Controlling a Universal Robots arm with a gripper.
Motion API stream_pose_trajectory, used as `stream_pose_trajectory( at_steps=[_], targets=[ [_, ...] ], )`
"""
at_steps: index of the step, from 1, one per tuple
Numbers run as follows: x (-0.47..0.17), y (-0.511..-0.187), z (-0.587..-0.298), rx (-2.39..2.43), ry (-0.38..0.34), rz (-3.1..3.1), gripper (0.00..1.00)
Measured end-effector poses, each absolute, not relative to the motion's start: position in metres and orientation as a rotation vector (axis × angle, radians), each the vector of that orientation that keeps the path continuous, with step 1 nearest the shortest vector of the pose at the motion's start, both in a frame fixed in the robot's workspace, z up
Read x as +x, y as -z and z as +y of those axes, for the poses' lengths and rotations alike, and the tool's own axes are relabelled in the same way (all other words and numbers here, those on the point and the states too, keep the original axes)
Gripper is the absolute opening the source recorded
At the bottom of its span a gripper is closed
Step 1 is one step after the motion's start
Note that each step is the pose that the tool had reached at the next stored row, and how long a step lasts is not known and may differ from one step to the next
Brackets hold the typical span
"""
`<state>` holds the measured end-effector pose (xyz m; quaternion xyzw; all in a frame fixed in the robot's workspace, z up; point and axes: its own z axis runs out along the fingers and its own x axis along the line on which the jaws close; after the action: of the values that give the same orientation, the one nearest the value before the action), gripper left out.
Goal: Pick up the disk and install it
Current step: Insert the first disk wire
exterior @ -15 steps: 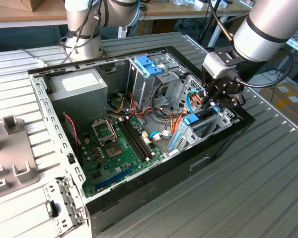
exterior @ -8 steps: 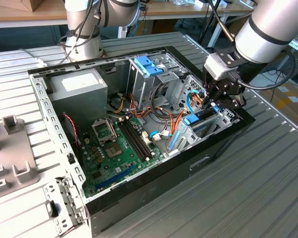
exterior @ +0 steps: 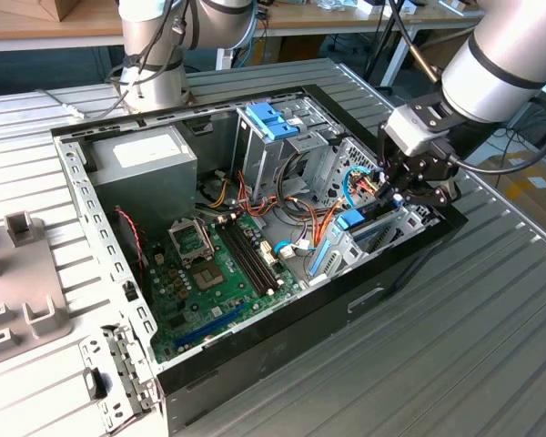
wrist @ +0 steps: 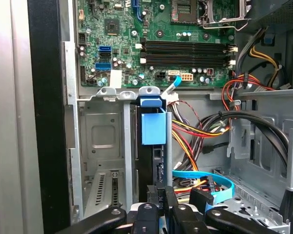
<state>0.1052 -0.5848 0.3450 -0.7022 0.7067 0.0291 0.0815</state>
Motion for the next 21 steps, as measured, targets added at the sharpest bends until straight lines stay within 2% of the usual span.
stream_pose_trajectory(
  at_steps=[21],
  targets=[
    [0.1030,-0.3376,-0.5820,-2.096,-0.099,2.104,0.17]
  ],
)
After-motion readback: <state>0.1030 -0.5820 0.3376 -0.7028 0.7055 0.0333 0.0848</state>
